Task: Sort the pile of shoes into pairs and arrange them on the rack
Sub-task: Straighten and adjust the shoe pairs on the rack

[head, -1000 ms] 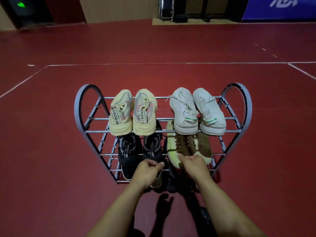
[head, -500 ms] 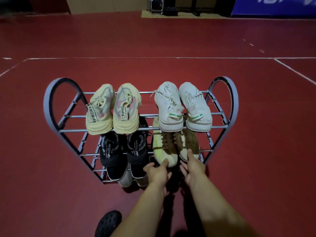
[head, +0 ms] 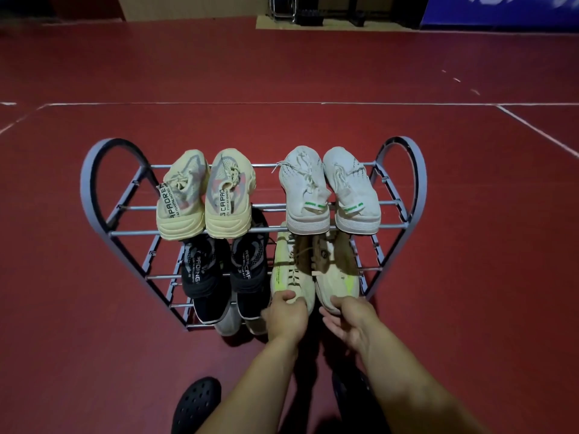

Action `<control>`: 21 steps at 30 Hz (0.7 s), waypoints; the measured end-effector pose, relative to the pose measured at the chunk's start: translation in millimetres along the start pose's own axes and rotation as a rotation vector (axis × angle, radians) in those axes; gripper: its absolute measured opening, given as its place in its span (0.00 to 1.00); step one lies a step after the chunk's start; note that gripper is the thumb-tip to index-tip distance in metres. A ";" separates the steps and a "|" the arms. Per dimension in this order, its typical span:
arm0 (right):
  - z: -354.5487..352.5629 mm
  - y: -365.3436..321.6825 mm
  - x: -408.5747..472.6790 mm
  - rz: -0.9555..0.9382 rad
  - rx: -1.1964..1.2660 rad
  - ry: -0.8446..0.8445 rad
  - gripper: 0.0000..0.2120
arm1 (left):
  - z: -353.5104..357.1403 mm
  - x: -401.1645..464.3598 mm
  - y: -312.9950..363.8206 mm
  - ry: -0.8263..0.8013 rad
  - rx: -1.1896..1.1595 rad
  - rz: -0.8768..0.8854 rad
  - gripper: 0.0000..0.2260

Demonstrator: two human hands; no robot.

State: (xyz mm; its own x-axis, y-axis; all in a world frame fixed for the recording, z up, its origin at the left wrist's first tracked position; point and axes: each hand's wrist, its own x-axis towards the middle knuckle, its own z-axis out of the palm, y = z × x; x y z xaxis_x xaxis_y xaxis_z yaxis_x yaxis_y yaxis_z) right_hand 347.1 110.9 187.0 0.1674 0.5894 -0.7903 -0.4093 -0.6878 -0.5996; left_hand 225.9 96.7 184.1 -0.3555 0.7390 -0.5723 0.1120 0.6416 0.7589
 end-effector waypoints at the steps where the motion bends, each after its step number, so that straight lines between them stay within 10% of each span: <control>1: -0.9 0.4 -2.4 0.012 -0.002 -0.017 0.15 | 1.6 -1.9 0.8 0.044 0.107 0.014 0.14; 9: -0.2 -7.7 -3.5 0.038 -0.049 0.023 0.18 | 19.8 5.7 18.2 0.371 0.379 0.366 0.29; 14: 0.5 -16.4 2.0 -0.431 -0.655 0.554 0.26 | 25.6 19.8 25.0 0.312 0.397 0.363 0.28; 21: 28.0 -26.3 12.9 -0.668 -0.715 0.071 0.14 | 4.7 31.9 37.2 0.299 -0.065 0.105 0.10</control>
State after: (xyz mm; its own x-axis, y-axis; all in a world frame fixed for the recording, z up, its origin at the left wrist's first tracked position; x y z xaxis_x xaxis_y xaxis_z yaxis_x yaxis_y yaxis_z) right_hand 335.0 148.4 196.1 0.2304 0.9399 -0.2519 0.4251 -0.3301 -0.8428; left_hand 223.1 145.1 192.6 -0.6028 0.7011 -0.3809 0.1063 0.5437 0.8325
